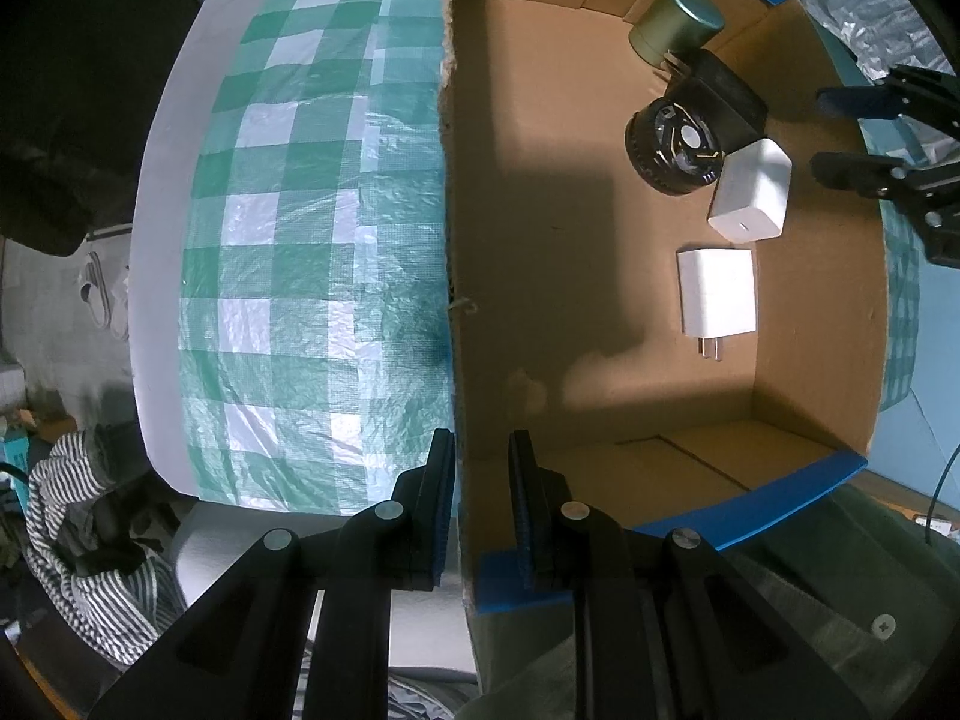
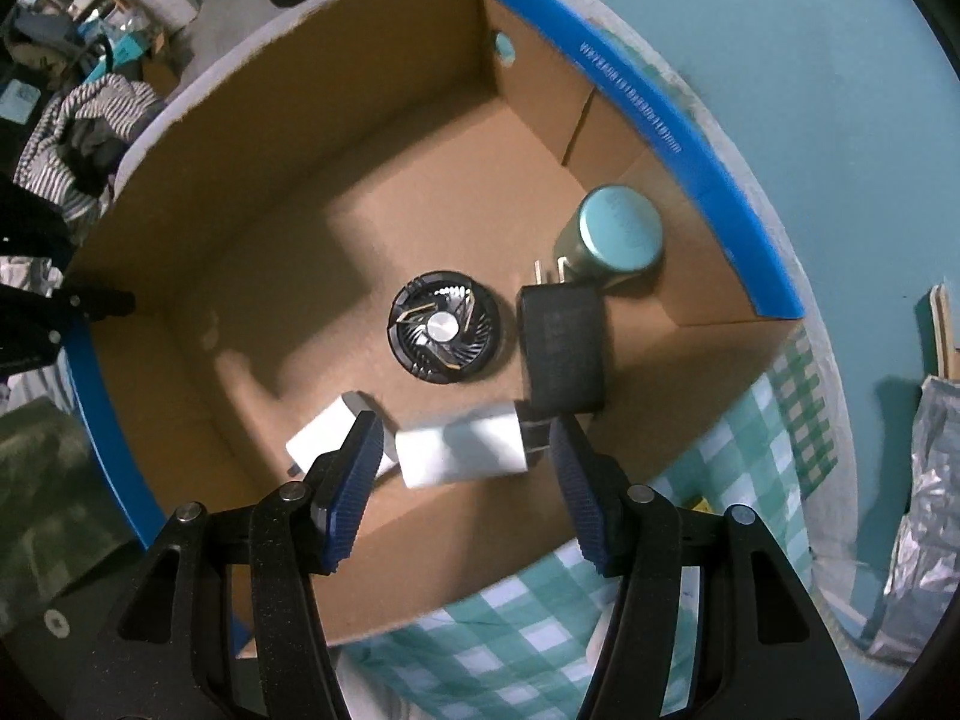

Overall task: Organize rigid objects
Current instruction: 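Lower the white charger into the box and open the right gripper, then move the right gripper back over the white oval earbud case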

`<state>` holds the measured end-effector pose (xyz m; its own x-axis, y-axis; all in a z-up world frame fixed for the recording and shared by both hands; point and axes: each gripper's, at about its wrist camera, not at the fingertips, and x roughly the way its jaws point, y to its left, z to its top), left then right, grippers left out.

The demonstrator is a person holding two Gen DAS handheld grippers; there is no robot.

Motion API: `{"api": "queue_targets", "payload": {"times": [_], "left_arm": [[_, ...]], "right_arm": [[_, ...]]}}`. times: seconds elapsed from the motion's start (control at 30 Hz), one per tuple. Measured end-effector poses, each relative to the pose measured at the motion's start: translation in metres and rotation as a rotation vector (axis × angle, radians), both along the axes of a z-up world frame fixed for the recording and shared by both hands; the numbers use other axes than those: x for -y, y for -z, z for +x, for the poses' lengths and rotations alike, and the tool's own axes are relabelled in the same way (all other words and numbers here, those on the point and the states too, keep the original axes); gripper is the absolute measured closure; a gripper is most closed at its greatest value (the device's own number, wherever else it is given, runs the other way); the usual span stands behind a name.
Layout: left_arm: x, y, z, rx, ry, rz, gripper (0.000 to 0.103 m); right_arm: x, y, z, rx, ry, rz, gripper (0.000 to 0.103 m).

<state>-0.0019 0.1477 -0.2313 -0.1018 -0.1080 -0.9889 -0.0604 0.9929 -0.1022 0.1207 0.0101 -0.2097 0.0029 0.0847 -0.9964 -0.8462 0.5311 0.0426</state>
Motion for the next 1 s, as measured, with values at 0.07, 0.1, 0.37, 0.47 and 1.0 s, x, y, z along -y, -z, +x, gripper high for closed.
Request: {"api": "queue_targets", "payload": {"times": [0.07,0.1,0.37,0.47,1.0], "left_arm": [[0.000,0.000,0.000,0.000,-0.001,-0.001,0.085],[0.000,0.000,0.000,0.000,-0.002,-0.002,0.085],[0.000,0.000,0.000,-0.003,-0.004,0.002,0.085],[-0.001,-0.001,0.000,-0.003,-0.004,0.004,0.085],[-0.003,-0.001,-0.003,-0.008,-0.007,0.001,0.085]], "right_arm": [[0.001,-0.004,0.000,0.002,0.012,0.007,0.043],[0.003,-0.009,0.001,0.006,0.023,0.017,0.042],[0.018,-0.031,0.003,0.015,0.073,0.065,0.039],[0.027,-0.040,0.005,0.021,0.105,0.084,0.038],[0.090,-0.054,0.012,0.020,0.270,0.102,0.038]]}}
